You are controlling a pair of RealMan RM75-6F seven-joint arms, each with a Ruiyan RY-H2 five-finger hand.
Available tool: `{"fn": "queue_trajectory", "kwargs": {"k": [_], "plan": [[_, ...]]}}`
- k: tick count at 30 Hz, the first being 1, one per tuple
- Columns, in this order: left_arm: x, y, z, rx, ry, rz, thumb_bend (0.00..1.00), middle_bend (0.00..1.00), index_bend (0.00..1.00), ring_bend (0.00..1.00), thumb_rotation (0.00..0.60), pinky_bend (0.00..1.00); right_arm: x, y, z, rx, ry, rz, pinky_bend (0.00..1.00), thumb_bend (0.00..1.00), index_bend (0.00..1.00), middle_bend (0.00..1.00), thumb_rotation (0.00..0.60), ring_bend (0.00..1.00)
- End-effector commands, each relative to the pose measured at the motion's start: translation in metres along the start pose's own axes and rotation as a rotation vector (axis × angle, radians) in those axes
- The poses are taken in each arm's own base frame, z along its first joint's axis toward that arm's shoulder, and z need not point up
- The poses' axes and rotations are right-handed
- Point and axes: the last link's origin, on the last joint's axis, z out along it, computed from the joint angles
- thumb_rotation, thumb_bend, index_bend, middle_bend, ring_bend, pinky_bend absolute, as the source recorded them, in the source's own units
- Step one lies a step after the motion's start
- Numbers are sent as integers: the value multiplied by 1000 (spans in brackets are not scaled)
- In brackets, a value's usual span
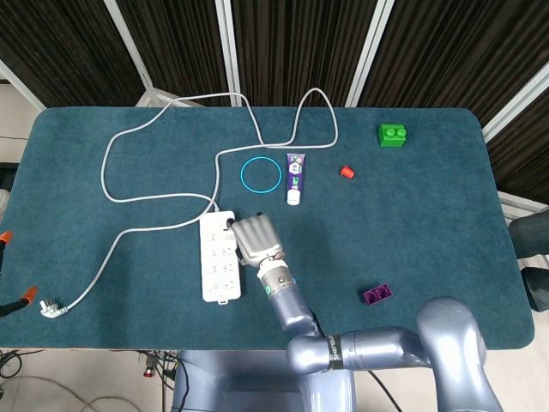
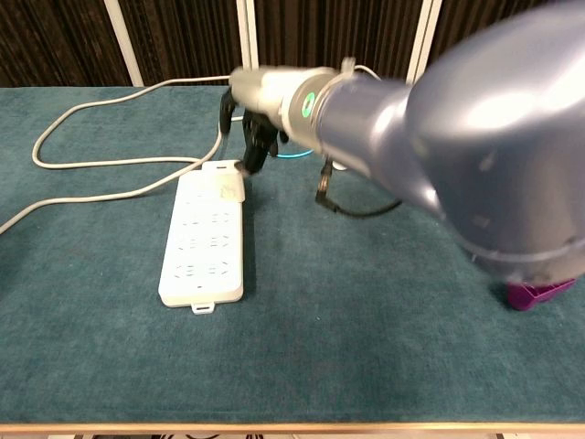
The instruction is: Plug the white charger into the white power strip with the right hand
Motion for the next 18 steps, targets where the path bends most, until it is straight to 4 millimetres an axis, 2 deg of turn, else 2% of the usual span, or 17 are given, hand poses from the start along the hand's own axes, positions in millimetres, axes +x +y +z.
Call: {"fn": "queue_trajectory", "kwargs": {"k": [1, 5, 10, 15, 18], "plan": [[0, 0, 0, -1, 0, 1, 154, 0, 102, 0, 600, 0, 31, 10, -3, -19, 73, 83, 281, 468, 186, 358, 600, 402], [0, 1, -1, -4, 2, 1, 154, 0, 102, 0, 600, 0, 57, 31, -13, -38, 132, 127, 200, 432, 130, 215, 600, 284], [0, 2, -2, -8, 4, -1, 154, 0, 102, 0, 600, 0, 75, 75, -41, -65, 222, 84, 141, 412, 103, 139, 600, 215], [0, 3, -3, -15, 7, -1, 154, 0, 102, 0, 600, 0, 70, 131, -91, -91, 302, 80, 115, 411, 103, 127, 600, 190], [0, 3, -2, -17, 16, -5, 154, 0, 102, 0, 600, 0, 52, 172, -137, -94, 356, 83, 115, 411, 103, 127, 600, 175]]}}
